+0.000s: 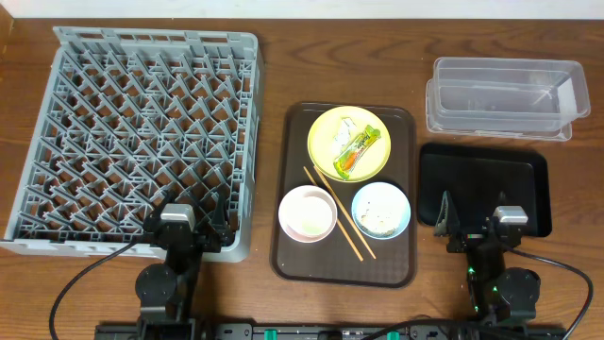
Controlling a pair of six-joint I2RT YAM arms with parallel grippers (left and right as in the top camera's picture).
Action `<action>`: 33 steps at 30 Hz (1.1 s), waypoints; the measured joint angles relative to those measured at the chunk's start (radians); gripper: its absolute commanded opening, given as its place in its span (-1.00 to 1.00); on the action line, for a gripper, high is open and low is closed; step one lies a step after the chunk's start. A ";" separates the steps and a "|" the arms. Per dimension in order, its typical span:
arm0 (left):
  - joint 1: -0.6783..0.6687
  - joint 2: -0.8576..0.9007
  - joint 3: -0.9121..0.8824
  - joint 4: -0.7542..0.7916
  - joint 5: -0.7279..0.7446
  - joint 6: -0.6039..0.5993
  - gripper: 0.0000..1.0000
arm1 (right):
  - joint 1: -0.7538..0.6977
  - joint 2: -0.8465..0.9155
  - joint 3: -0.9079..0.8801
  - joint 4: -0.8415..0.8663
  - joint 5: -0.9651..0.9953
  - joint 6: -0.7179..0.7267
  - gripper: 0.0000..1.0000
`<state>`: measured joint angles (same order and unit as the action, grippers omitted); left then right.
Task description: Sort waste into correct bins and load items into the dishwasher
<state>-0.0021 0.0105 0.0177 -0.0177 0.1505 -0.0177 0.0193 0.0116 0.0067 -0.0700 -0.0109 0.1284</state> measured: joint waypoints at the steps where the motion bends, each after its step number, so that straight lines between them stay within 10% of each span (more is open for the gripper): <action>1: 0.000 0.000 0.000 0.000 0.000 0.000 0.87 | 0.000 0.000 0.000 0.000 0.000 0.000 0.99; 22: 0.000 0.148 0.126 -0.233 0.004 -0.012 0.87 | 0.000 0.035 0.024 -0.041 -0.006 0.043 0.99; 33: 0.000 0.607 0.600 -0.571 0.005 -0.024 0.87 | 0.000 0.555 0.431 -0.177 -0.084 0.051 0.98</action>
<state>-0.0021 0.6170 0.6174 -0.5892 0.1555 -0.0414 0.0193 0.5671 0.4381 -0.2470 -0.0948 0.1795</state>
